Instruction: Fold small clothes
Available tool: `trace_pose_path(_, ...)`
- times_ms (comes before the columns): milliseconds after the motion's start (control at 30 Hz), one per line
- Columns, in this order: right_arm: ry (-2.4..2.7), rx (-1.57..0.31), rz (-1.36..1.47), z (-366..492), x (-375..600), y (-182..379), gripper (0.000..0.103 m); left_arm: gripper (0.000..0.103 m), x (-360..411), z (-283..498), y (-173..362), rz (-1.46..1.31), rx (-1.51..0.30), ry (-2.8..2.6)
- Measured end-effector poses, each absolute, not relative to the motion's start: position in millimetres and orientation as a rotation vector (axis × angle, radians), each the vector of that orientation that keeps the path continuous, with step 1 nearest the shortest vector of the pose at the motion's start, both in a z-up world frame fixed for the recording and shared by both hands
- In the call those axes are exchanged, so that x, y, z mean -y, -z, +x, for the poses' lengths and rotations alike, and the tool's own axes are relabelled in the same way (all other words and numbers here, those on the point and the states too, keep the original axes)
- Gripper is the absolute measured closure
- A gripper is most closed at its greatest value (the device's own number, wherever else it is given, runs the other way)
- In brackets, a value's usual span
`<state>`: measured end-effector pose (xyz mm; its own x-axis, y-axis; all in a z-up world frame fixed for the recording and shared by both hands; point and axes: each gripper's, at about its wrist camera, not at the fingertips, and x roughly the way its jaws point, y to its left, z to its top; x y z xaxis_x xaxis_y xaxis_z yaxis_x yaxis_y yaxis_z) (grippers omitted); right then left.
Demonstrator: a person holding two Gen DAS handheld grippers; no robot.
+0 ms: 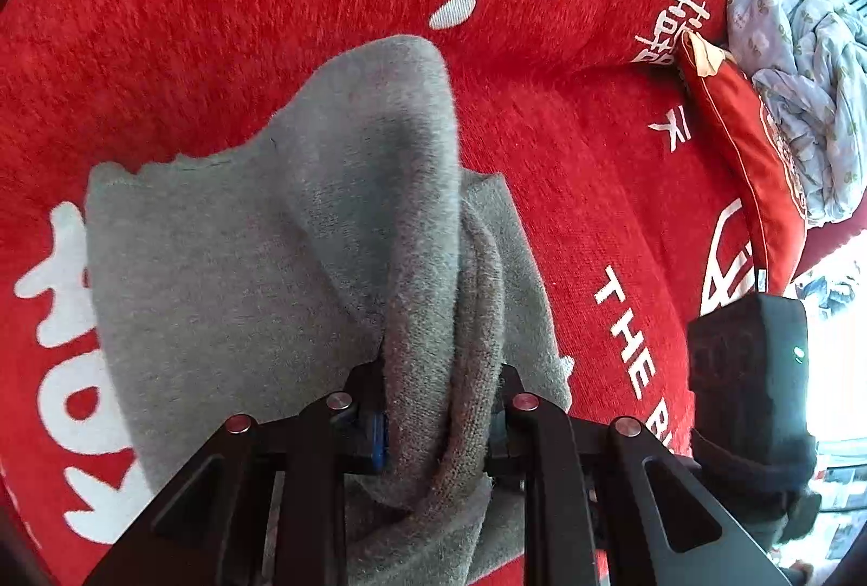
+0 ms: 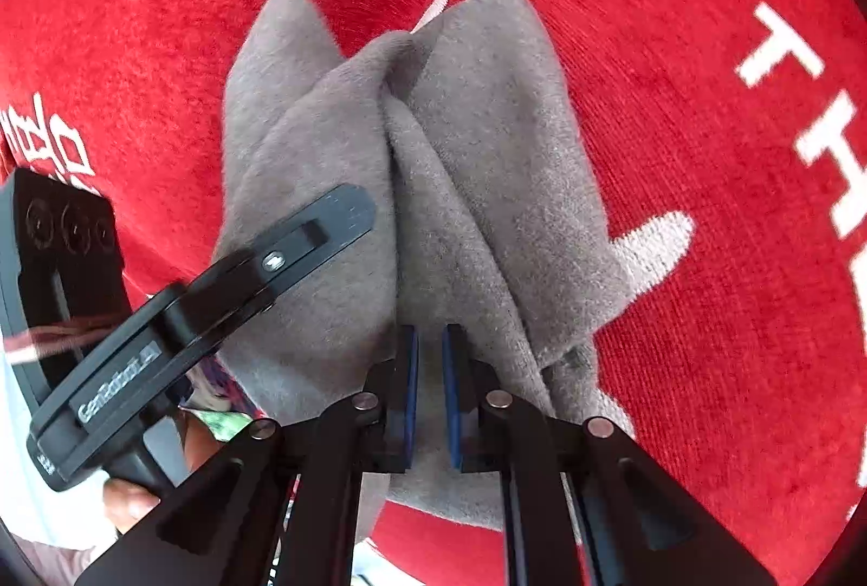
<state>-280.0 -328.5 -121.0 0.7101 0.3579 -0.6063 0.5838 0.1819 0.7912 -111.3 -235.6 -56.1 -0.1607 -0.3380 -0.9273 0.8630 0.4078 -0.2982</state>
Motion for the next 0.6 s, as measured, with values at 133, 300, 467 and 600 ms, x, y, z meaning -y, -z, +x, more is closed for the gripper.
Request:
trace_pose_path(133,0.189,-0.751,1.506,-300.9,345.6,122.1,0.091,0.028,218.7,-108.2,26.6,0.538,-1.235,1.129)
trace_pose_path(300,0.188,-0.633,1.617,-336.5,371.3,128.3,0.057,0.014,193.6,-86.6,-0.3,0.497,-1.168,1.080)
trace_pose_path(467,0.139,-0.439,1.758,-365.9,390.8,128.8,0.030,0.014,168.1,-59.7,13.1,0.504,-1.202,0.919)
trace_pose_path(600,0.101,-0.535,1.692,-336.8,401.9,123.8,0.030,0.014,151.8,-37.8,35.3,0.533,-1.255,0.759)
